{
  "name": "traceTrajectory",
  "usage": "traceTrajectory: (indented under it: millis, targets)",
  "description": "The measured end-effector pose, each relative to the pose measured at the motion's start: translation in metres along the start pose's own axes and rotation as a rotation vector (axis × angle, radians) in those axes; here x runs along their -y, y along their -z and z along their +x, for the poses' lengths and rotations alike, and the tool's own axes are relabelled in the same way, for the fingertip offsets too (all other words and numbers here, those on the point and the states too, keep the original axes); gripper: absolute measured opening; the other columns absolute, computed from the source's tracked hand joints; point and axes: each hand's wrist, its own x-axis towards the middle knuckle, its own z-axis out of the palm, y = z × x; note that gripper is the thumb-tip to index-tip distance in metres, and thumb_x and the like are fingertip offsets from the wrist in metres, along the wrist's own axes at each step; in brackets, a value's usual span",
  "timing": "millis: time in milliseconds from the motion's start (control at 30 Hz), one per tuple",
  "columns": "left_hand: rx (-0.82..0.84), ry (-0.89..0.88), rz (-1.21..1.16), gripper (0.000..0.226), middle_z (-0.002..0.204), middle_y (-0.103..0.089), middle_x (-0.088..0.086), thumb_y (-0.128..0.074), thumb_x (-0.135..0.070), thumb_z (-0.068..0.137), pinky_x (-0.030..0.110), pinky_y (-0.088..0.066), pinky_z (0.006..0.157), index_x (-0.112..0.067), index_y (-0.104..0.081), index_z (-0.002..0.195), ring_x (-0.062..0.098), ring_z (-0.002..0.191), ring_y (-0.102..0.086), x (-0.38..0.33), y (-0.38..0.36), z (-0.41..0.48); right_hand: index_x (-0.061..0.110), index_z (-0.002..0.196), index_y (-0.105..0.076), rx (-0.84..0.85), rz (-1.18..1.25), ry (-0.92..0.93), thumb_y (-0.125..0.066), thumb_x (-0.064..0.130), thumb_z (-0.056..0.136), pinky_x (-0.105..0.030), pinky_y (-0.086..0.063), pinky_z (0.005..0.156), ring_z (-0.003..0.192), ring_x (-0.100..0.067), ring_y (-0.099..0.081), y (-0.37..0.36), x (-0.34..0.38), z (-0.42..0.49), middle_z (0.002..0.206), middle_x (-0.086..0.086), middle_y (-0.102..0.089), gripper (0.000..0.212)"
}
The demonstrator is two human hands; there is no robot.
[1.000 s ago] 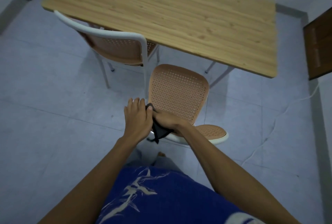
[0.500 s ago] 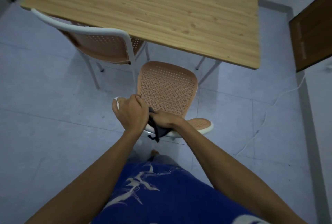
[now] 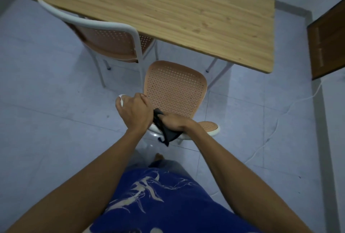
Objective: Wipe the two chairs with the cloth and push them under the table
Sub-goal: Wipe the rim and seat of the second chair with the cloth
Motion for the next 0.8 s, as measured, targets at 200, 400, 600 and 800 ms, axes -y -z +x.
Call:
traceTrajectory:
  millis: [200, 400, 600, 800]
  targets:
    - [-0.001, -0.005, -0.008, 0.044, 0.067, -0.063, 0.009, -0.032, -0.026, 0.094, 0.042, -0.022, 0.112, -0.009, -0.07, 0.079, 0.025, 0.075, -0.056, 0.001, 0.001, -0.002, 0.024, 0.136, -0.045, 0.066, -0.191, -0.252, -0.02, 0.046, 0.105, -0.045, -0.034, 0.109, 0.125, -0.032, -0.05, 0.028, -0.056, -0.034, 0.144, -0.015, -0.051, 0.045]
    - [-0.022, -0.055, 0.014, 0.042, 0.072, -0.064, 0.006, -0.031, -0.027, 0.093, 0.047, -0.015, 0.113, -0.013, -0.07, 0.084, 0.027, 0.087, -0.057, 0.002, 0.001, -0.005, 0.024, 0.139, -0.048, -0.135, -0.147, -0.042, -0.021, 0.046, 0.104, -0.045, -0.043, 0.098, 0.116, -0.03, -0.057, 0.0, -0.036, -0.058, 0.131, -0.009, -0.061, 0.05]
    - [0.12, -0.27, 0.019, 0.037, 0.081, -0.065, 0.0, -0.032, -0.029, 0.091, 0.055, -0.012, 0.116, -0.017, -0.064, 0.077, 0.023, 0.093, -0.056, -0.018, 0.0, -0.035, 0.028, 0.14, -0.047, 0.116, -0.145, -0.33, -0.028, 0.057, 0.097, -0.049, -0.033, 0.111, 0.124, -0.029, -0.049, 0.038, -0.067, -0.028, 0.14, -0.006, -0.053, 0.055]
    - [0.208, -0.32, 0.186, 0.042, 0.082, -0.069, 0.005, -0.035, -0.033, 0.088, 0.057, -0.025, 0.108, -0.014, -0.068, 0.073, 0.026, 0.094, -0.055, -0.024, 0.001, -0.039, 0.023, 0.146, -0.039, 0.006, -0.234, -0.274, -0.022, 0.048, 0.1, -0.044, -0.038, 0.104, 0.125, -0.033, -0.051, 0.033, -0.083, -0.046, 0.145, -0.014, -0.051, 0.055]
